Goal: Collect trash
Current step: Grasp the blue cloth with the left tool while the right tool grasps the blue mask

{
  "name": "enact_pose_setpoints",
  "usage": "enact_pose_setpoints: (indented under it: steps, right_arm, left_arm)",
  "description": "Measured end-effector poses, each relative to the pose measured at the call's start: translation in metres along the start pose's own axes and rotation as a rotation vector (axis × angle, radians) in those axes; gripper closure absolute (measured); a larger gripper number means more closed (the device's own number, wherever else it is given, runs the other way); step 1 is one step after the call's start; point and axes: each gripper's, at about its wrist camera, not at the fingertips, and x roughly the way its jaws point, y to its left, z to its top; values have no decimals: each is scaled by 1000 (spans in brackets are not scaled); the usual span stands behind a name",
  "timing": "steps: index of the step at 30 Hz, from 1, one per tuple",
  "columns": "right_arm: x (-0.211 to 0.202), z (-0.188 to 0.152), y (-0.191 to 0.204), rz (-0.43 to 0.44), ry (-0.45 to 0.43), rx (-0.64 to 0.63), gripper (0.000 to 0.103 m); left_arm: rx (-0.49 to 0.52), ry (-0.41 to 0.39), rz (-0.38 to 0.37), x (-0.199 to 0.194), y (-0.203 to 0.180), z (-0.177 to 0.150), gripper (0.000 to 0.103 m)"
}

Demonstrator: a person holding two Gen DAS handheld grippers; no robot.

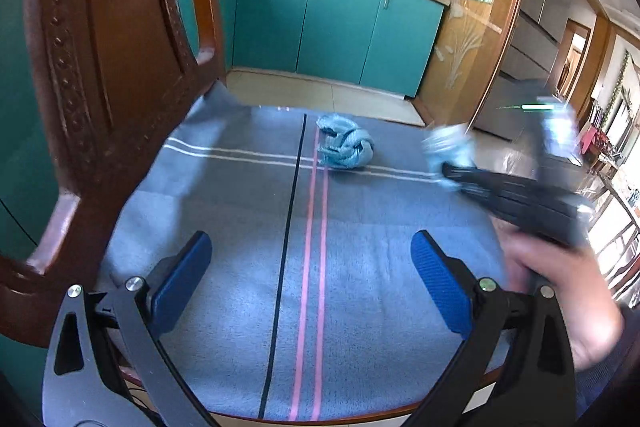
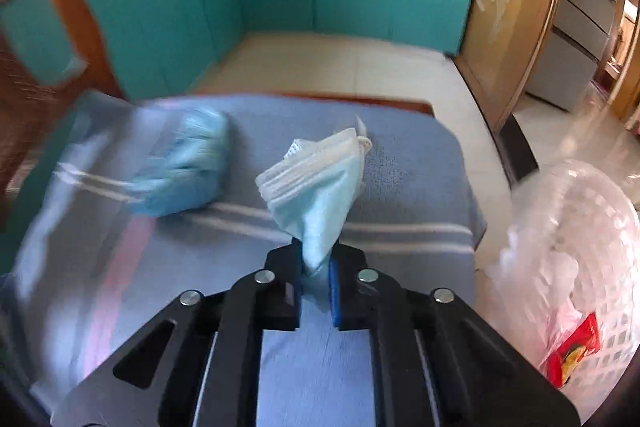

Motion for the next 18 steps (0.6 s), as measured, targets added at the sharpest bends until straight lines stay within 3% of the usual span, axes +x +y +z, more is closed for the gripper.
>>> enact_pose_setpoints:
  steps: [3,5,7,9,18]
  right_arm:
    - [-75,-31,-9,54,-122,22,94]
    - [-107,-43,-17,108,-153,62,94]
    - [-136,-58,-27,106,-208,72,94]
    - [-146,-67,-35,91,-225,67,94]
    - [-139,-52,-60,139,-228,112,94]
  left_arm:
    - [25,25,-7,10,-10,-5,4]
    - [35,36,-11,16,-15,-5,4]
    - [35,49,-32,26,-22,1,4]
    - [53,65,-24,45,-31,13,4]
    - [170,136,48,163,-84,89,4]
